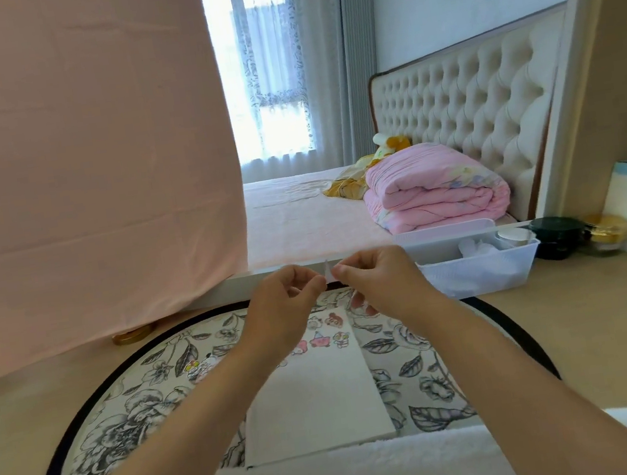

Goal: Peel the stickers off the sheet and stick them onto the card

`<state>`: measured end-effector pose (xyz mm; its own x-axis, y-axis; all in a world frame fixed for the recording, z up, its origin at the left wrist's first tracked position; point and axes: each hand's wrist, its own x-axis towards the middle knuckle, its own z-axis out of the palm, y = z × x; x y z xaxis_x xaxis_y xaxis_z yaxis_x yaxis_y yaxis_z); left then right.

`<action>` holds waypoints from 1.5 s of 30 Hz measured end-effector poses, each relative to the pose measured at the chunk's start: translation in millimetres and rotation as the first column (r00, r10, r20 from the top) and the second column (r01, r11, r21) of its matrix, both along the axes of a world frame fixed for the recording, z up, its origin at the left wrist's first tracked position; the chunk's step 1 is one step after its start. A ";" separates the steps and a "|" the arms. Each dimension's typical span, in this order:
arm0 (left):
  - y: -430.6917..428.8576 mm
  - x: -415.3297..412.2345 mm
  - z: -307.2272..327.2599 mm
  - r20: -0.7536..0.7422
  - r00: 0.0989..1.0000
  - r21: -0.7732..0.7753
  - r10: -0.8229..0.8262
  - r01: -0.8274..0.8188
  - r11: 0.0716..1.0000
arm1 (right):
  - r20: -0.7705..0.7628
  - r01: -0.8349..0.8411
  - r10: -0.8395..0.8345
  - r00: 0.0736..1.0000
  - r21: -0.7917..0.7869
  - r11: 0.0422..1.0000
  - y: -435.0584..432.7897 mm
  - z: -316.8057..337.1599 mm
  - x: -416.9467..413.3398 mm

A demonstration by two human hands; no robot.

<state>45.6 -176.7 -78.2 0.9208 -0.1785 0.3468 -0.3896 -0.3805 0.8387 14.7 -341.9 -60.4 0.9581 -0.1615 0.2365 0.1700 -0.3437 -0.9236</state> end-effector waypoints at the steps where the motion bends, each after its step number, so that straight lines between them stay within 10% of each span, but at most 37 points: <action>1: -6.6 2.9 0.0 0.007 1.000 0.033 -0.005 0.005 0.999 | 0.009 0.030 -0.030 1.000 -0.042 0.999 -7.9 0.7 1.4; 13: -52.8 14.7 -11.2 -0.015 0.994 0.155 -0.104 0.105 0.982 | 0.213 0.565 -0.523 0.825 -0.325 0.759 -96.0 -15.9 13.6; 22: -47.3 5.1 -12.7 -0.046 0.995 0.126 -0.093 0.098 0.987 | 0.182 0.488 -0.455 0.872 -0.419 0.766 -89.2 -14.8 13.1; 26: -31.4 0.0 -8.1 -0.102 0.993 0.034 -0.064 0.067 0.997 | 0.214 0.203 -0.114 0.970 -0.460 0.864 -46.0 1.0 4.2; 35: 22.1 -18.9 -4.4 -0.309 0.950 -0.145 -0.046 0.001 0.989 | 0.395 0.174 0.173 0.902 -0.701 0.692 29.0 -10.1 -4.7; 42: 49.0 -23.9 -4.3 -0.458 0.863 -0.424 -0.213 -0.002 0.905 | 0.367 0.145 0.110 0.924 -0.600 0.787 50.0 -22.4 -6.5; 45: 57.2 -25.3 -8.1 -0.372 0.927 -0.315 -0.051 -0.075 0.946 | 0.184 -0.010 0.055 0.981 -0.238 0.971 57.9 -20.5 -8.7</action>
<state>20.3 -119.5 -86.3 0.9944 -0.1046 0.0162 -0.0238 -0.0721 0.9971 6.0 -284.0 -80.8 0.8968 -0.0491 0.4397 0.3472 -0.5380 -0.7681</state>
